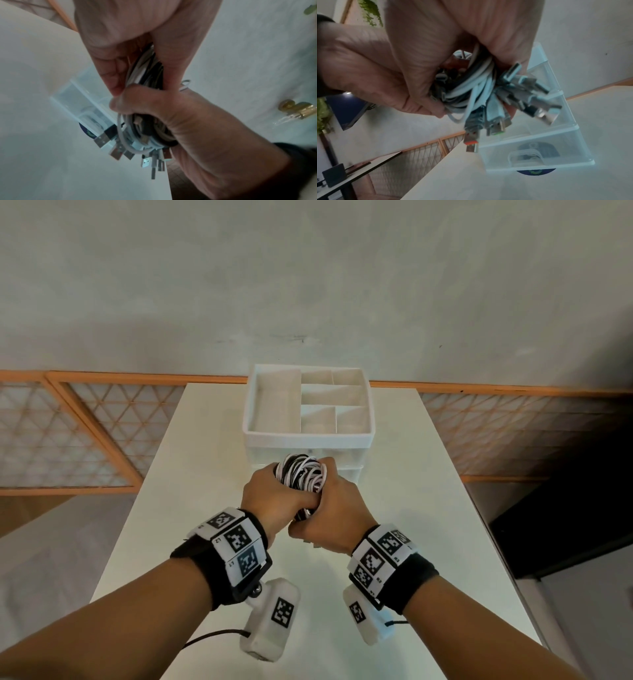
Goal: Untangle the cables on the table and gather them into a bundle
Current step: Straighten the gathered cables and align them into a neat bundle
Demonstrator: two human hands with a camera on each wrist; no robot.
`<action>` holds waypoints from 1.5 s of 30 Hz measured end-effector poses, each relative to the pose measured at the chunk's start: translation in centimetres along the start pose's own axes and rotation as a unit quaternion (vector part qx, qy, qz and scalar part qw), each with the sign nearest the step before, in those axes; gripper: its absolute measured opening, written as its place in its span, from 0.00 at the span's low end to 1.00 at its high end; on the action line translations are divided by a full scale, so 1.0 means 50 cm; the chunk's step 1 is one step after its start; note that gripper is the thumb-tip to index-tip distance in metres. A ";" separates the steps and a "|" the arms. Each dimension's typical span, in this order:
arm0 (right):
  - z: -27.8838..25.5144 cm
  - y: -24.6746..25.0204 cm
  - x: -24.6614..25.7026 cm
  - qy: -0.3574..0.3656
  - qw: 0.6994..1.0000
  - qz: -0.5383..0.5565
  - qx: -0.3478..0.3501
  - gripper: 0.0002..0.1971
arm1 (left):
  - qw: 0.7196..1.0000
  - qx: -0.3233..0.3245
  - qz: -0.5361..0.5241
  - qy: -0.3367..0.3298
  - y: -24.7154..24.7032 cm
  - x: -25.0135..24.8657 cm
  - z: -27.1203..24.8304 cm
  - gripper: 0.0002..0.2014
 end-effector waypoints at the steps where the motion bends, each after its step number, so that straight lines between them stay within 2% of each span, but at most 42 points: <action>1: 0.003 0.002 0.000 0.006 1.000 -0.005 -0.002 0.37 | 1.000 -0.014 0.005 -0.003 0.004 0.000 0.003 0.20; 5: 0.012 0.008 0.004 0.018 0.998 -0.049 -0.036 0.37 | 0.995 -0.092 0.019 -0.011 0.012 0.002 0.001 0.18; 9: 0.025 0.002 0.003 -0.014 0.998 -0.065 -0.002 0.38 | 0.993 -0.105 0.053 -0.008 0.016 0.007 0.010 0.07; 12: 0.028 0.000 0.000 -0.041 0.994 -0.098 0.005 0.42 | 0.997 -0.074 0.027 0.028 0.016 0.030 0.024 0.04; 15: 0.031 -0.007 -0.005 -0.045 0.993 -0.108 0.005 0.43 | 0.996 -0.016 -0.063 0.064 0.012 0.063 0.037 0.10; 19: 0.040 -0.010 -0.006 -0.026 0.998 -0.052 0.023 0.42 | 0.983 0.030 -0.163 0.079 0.002 0.074 0.039 0.14; 21: 0.045 -0.012 -0.011 -0.032 0.998 -0.038 0.033 0.43 | 0.983 0.020 -0.169 0.074 0.000 0.079 0.042 0.14; 22: 0.047 -0.017 -0.014 -0.035 0.998 -0.041 0.035 0.43 | 0.987 0.002 -0.147 0.065 0.003 0.080 0.047 0.14; 24: 0.048 -0.028 -0.018 -0.046 0.996 -0.076 0.026 0.41 | 0.998 -0.048 -0.017 0.040 0.014 0.067 0.056 0.12; 26: 0.044 -0.033 -0.019 -0.061 0.988 -0.138 0.011 0.42 | 0.984 -0.104 0.144 0.033 0.019 0.048 0.055 0.13; 28: 0.039 -0.034 -0.021 -0.068 0.981 -0.180 0.010 0.46 | 0.967 -0.124 0.218 0.041 0.018 0.043 0.051 0.15; 31: 0.041 -0.032 -0.030 -0.068 0.974 -0.216 0.022 0.47 | 0.956 -0.107 0.270 0.051 0.009 0.061 0.060 0.17; 33: 0.042 -0.035 -0.048 -0.079 0.970 -0.229 0.036 0.40 | 0.954 -0.038 0.285 0.083 0.000 0.081 0.077 0.16; 36: 0.034 -0.026 -0.089 -0.121 0.964 -0.232 0.047 0.38 | 0.967 0.143 0.158 0.137 -0.026 0.105 0.089 0.16; 38: 0.027 -0.005 -0.114 -0.145 0.965 -0.213 0.038 0.40 | 0.967 0.198 0.031 0.160 -0.025 0.109 0.092 0.15; 39: 0.026 0.008 -0.123 -0.154 0.966 -0.204 0.033 0.41 | 0.967 0.188 -0.037 0.169 -0.018 0.112 0.099 0.14; 42: 0.026 0.042 -0.138 -0.164 0.968 -0.188 0.019 0.39 | 0.953 0.106 -0.208 0.193 -0.005 0.136 0.132 0.03; 45: 0.027 0.066 -0.143 -0.166 0.970 -0.176 0.001 0.38 | 0.922 0.079 -0.303 0.226 -0.036 0.161 0.165 0.06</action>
Point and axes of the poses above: each hand's wrist, its own z-axis towards the middle knuckle, its own y-axis out of the back of the hand, x = y × z, the point moved 8 cm from there along z, towards the middle knuckle, and after that the axes turned 9 degrees about x, right-handed, at the moved point
